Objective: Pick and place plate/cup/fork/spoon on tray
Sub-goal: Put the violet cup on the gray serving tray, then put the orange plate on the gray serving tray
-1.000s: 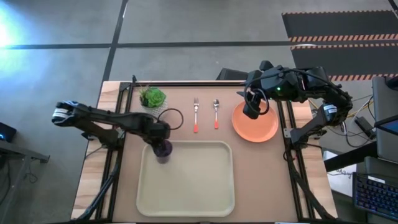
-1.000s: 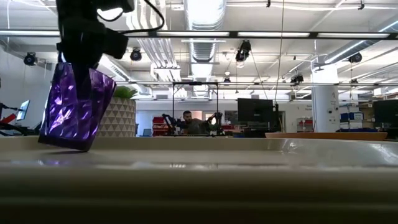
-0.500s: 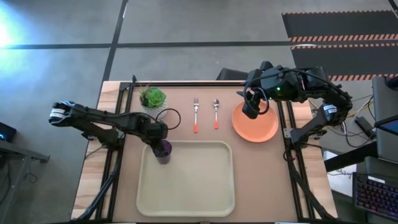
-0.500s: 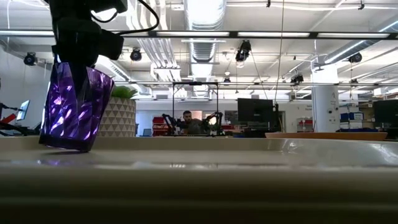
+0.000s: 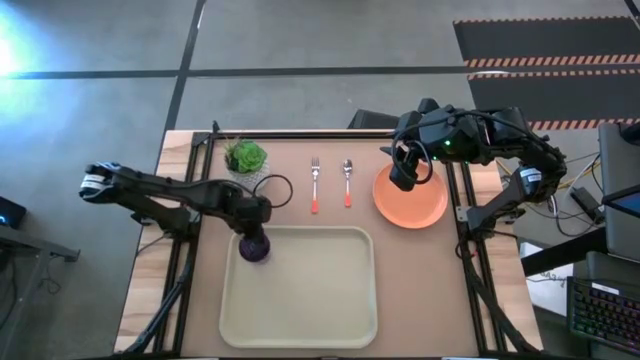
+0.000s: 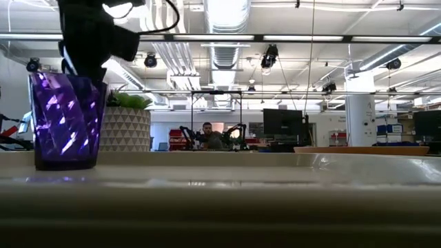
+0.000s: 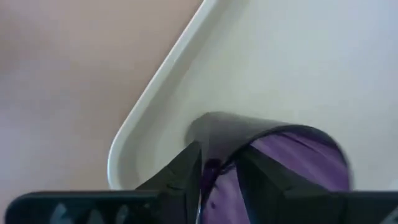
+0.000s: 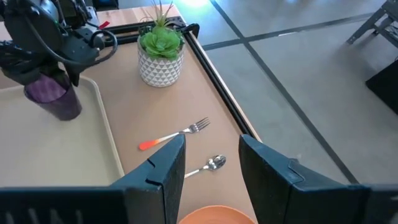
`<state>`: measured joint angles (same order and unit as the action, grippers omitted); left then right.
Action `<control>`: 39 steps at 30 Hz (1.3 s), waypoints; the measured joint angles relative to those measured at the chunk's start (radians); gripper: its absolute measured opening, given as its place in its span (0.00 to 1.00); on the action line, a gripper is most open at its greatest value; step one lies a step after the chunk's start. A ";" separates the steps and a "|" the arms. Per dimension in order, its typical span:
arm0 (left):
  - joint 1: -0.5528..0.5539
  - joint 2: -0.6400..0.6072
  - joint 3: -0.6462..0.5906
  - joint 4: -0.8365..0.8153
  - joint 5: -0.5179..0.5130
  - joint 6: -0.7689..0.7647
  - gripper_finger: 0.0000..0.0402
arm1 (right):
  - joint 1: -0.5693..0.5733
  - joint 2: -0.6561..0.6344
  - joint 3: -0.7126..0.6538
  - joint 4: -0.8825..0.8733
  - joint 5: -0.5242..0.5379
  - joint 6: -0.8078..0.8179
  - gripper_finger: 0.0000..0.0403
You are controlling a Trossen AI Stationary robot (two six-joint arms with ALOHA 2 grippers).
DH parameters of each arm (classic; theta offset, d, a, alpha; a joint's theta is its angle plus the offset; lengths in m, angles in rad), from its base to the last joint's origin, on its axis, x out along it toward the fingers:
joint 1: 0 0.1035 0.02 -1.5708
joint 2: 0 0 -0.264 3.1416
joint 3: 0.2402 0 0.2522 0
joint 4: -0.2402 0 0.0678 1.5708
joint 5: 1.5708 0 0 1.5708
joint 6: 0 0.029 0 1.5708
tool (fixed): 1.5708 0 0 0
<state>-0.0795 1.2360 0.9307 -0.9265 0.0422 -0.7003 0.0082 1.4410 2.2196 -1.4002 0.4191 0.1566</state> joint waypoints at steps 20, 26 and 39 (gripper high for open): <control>0.001 -0.158 0.249 -0.001 -0.215 0.088 0.18 | -0.002 0.074 -0.317 -0.168 -0.163 0.251 0.37; 0.001 -0.248 0.242 -0.006 -0.235 0.109 0.18 | 0.000 0.073 -0.496 -0.087 -0.281 0.309 0.42; 0.001 -0.359 0.241 -0.020 -0.238 0.167 0.18 | 0.000 0.072 -0.924 0.188 -0.464 0.447 0.52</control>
<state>-0.0788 0.8771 1.1721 -0.9468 -0.1955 -0.5331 0.0086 1.5127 1.2956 -1.2126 -0.0453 0.6032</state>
